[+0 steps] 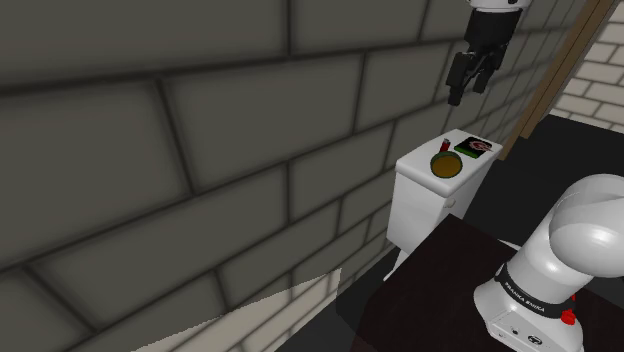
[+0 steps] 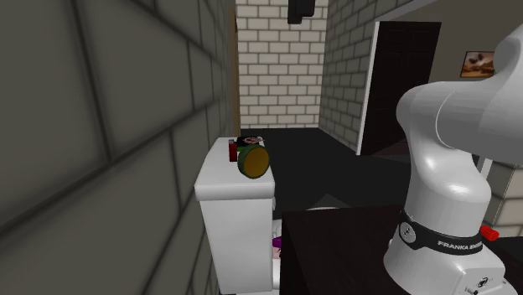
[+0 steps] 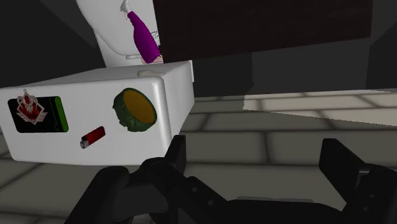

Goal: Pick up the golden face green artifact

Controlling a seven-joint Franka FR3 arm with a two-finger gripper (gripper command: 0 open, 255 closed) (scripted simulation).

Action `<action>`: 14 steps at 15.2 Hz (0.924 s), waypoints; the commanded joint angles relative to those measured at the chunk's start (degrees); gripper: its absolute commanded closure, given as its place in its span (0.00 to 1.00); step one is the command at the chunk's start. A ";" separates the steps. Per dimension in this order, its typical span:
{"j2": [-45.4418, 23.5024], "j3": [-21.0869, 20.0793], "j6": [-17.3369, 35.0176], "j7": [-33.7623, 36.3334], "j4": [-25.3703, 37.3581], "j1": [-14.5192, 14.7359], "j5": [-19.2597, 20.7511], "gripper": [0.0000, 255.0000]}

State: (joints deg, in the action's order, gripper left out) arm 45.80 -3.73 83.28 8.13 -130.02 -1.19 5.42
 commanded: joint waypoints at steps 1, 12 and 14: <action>0.00 0.00 0.00 0.00 0.00 0.00 0.00 0.00; 1.85 10.67 15.42 -9.70 -16.02 -3.66 9.80 0.00; 1.08 12.87 18.63 -11.35 -18.08 -4.63 11.84 0.00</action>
State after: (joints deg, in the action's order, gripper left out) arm 47.52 8.08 100.36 -2.34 -147.51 -5.37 16.25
